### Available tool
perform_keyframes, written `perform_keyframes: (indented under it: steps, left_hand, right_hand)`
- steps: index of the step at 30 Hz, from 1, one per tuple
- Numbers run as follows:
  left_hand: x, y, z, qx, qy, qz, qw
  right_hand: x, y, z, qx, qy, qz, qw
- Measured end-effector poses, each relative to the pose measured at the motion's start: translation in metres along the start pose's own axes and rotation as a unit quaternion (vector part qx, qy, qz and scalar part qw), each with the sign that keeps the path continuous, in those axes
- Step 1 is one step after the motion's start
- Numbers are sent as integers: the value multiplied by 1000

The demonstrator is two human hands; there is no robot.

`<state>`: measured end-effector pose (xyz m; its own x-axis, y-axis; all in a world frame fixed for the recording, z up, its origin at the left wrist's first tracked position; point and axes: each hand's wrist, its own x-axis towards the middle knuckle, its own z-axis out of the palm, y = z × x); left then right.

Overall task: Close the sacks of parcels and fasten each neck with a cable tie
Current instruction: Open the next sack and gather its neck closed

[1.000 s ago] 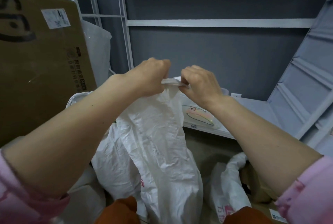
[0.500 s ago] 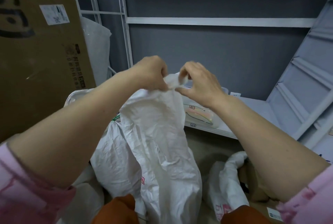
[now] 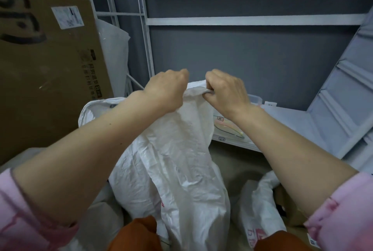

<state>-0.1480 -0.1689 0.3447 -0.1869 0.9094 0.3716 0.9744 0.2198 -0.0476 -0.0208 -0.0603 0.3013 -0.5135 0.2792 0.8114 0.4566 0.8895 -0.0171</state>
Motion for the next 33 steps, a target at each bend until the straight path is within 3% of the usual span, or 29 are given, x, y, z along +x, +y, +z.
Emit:
perform_keyframes:
  steps: [4,7,9,10,12,15,19,23,25,27,28,29,31,32,33]
  left_hand:
    - [-5,17,-12,-60,-140,-15,988]
    - [3,16,-20,-171,-157,-38,972]
    - [4,19,-12,-177,-124,-29,976]
    - [3,22,-4,-160,-109,-21,981]
    - [-2,32,11,-114,-89,-6,990]
    - [-11,47,30,-105,-80,-12,991]
    - [-29,76,45,-228,-107,-38,967]
    - [-52,105,61,-311,-259,-16,914]
    - [-58,110,62,-317,-386,16,866]
    - [-49,104,56,-334,-450,15,828]
    - [-37,98,52,-322,-423,5,847]
    - [-24,89,47,-285,-349,-10,893]
    - [1,68,36,-172,-105,-44,979]
    - [11,60,30,-120,-2,-48,992]
    - [20,51,27,-84,49,-31,995]
  right_hand:
    - [-11,-6,4,-72,83,-58,992]
    - [-18,6,6,-69,93,-71,991]
    - [-18,10,3,-26,-7,3,1000]
    - [-14,14,0,2,-80,80,994]
    - [-7,23,-7,72,-167,234,955]
    - [0,34,-17,193,-160,406,879]
    - [-5,31,-20,214,-247,464,823]
    - [-13,40,-17,213,-239,495,808]
    - [-19,45,-18,240,-253,482,804]
    - [-26,45,-25,255,-277,456,806]
    - [-31,45,-29,268,-286,438,809]
    - [-35,45,-33,286,-290,422,810]
    - [-43,47,-42,314,-303,388,812]
    - [-47,47,-46,328,-315,374,808]
    - [-51,49,-50,340,-333,360,803]
